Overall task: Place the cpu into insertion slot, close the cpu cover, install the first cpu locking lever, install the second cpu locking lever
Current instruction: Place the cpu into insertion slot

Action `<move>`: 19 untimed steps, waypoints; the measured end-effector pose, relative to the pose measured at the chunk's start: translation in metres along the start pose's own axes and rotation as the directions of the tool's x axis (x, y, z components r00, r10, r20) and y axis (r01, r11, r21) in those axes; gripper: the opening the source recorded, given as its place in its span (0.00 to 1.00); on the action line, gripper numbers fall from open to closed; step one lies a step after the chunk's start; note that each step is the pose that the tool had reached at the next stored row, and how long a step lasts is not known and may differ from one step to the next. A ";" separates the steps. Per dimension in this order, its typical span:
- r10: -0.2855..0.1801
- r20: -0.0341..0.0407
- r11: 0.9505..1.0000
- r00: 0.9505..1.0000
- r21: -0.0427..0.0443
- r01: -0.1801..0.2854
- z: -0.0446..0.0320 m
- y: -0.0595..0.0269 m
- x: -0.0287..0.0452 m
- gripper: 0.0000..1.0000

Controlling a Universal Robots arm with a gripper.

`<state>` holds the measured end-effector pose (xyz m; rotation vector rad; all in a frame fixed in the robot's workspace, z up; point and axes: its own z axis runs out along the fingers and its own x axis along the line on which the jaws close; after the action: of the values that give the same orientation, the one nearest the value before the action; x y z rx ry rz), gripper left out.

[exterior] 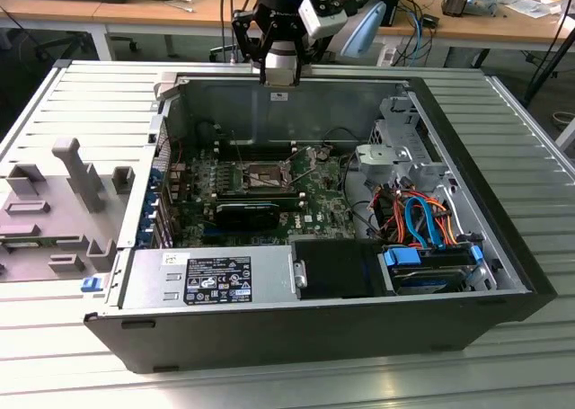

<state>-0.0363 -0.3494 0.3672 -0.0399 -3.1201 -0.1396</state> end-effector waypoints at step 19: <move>0.000 0.000 1.000 1.000 0.000 0.000 0.0173 -0.0082 -0.0005 0.55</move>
<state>-0.0363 -0.3560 0.3493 -0.0400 -3.1200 -0.1394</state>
